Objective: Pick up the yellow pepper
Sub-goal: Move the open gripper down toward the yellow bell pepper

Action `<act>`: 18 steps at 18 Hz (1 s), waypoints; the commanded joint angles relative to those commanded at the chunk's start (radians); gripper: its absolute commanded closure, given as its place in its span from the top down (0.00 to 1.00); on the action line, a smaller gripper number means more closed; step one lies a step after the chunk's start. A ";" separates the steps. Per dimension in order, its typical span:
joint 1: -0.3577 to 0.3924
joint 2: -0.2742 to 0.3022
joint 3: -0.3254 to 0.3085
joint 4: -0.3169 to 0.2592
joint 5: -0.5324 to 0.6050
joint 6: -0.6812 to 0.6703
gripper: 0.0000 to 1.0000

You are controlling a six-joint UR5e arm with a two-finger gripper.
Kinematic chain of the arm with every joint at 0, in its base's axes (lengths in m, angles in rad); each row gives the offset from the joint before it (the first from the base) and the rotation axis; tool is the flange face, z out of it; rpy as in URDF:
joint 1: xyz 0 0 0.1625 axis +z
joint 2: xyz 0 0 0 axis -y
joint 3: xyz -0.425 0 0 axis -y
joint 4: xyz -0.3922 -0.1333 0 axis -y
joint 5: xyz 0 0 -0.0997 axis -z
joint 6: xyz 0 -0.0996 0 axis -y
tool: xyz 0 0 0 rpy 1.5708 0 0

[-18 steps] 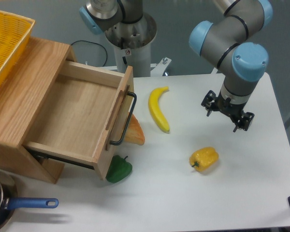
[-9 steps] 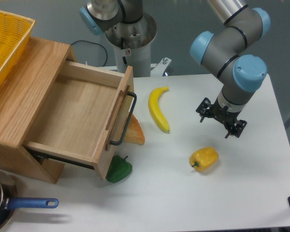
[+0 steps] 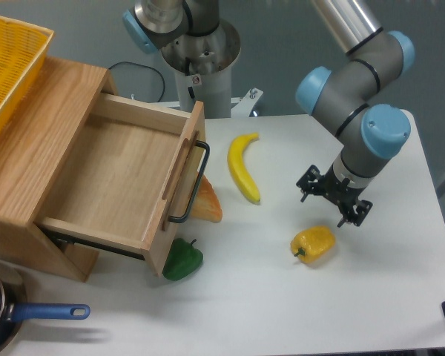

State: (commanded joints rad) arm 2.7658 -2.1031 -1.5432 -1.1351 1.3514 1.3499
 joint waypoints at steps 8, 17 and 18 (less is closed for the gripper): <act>0.002 -0.037 0.031 0.005 0.002 0.066 1.00; -0.012 -0.069 0.046 0.048 0.002 0.064 1.00; -0.015 -0.072 0.045 0.049 0.002 0.063 1.00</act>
State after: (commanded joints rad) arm 2.7505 -2.1752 -1.4987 -1.0861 1.3530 1.4128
